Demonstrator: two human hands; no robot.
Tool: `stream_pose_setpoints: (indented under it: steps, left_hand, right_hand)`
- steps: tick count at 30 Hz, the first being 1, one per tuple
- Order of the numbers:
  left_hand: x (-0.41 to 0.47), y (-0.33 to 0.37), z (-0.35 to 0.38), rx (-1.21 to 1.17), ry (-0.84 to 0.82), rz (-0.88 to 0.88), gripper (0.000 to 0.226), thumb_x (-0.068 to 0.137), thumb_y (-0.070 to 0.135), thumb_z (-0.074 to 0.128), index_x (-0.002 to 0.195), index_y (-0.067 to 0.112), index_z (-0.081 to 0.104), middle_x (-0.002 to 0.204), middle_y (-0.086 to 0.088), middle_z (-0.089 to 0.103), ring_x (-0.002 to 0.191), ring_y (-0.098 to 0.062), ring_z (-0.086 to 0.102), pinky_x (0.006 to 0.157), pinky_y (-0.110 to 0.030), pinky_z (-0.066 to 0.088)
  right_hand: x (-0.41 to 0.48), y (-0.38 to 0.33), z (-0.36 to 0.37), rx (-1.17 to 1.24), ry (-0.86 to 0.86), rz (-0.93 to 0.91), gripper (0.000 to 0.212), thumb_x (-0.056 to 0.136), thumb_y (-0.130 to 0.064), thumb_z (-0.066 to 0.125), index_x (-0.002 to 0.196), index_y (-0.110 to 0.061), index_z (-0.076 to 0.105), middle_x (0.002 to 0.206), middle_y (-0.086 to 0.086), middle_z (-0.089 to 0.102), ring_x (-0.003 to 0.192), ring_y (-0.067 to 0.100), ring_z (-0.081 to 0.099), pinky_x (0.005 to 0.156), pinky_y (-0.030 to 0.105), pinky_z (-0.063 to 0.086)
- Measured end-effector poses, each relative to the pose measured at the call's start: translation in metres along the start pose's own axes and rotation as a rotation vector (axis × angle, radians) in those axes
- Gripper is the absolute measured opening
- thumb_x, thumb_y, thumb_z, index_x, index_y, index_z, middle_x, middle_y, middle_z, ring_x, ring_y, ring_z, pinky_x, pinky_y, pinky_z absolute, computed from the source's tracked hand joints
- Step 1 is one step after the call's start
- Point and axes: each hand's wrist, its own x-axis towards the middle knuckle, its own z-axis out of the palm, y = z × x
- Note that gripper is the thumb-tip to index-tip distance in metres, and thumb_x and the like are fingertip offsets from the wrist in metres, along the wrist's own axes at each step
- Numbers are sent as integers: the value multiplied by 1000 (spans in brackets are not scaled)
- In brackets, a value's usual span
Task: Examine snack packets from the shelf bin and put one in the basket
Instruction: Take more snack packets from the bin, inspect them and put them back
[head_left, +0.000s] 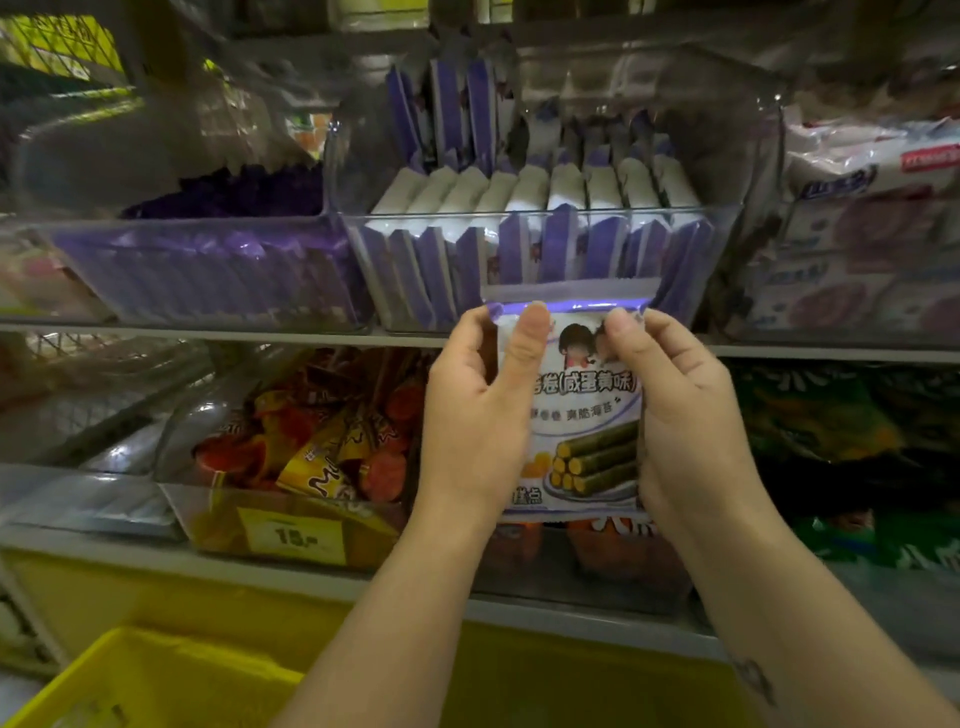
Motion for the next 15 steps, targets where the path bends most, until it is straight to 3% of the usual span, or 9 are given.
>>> stream_pose_setpoints:
  steps: [5, 9, 12, 15]
  left_hand:
    - [-4, -1, -15, -71, -84, -127, 27, 84, 42, 64, 101, 21, 69, 101, -10, 75, 96, -28, 72, 81, -45, 58]
    - [-6, -1, -24, -143, -132, -198, 22, 86, 37, 66, 101, 23, 73, 105, -11, 74, 99, -28, 71, 80, -38, 59]
    - [-8, -2, -25, -174, -100, -236, 18, 84, 26, 63, 97, 21, 75, 101, -12, 75, 94, -28, 72, 75, -34, 59]
    - [-8, -2, -24, -147, -52, -239, 17, 83, 27, 64, 91, 19, 76, 96, -12, 76, 91, -28, 73, 75, -38, 59]
  right_hand:
    - [-8, 4, 1, 137, -40, 90, 8, 89, -12, 56, 83, -9, 60, 72, 7, 70, 67, 19, 70, 58, 29, 57]
    - [-13, 5, 4, 138, -34, 143, 31, 75, -30, 65, 95, -6, 64, 84, 14, 74, 76, 26, 72, 64, 33, 59]
    - [-15, 9, 6, 143, 0, 128, 8, 82, -18, 64, 79, -14, 70, 78, 10, 74, 71, 22, 73, 60, 29, 58]
    - [-14, 10, 6, 167, 8, 113, 23, 81, -12, 63, 62, -22, 72, 73, 7, 74, 67, 19, 73, 57, 27, 57]
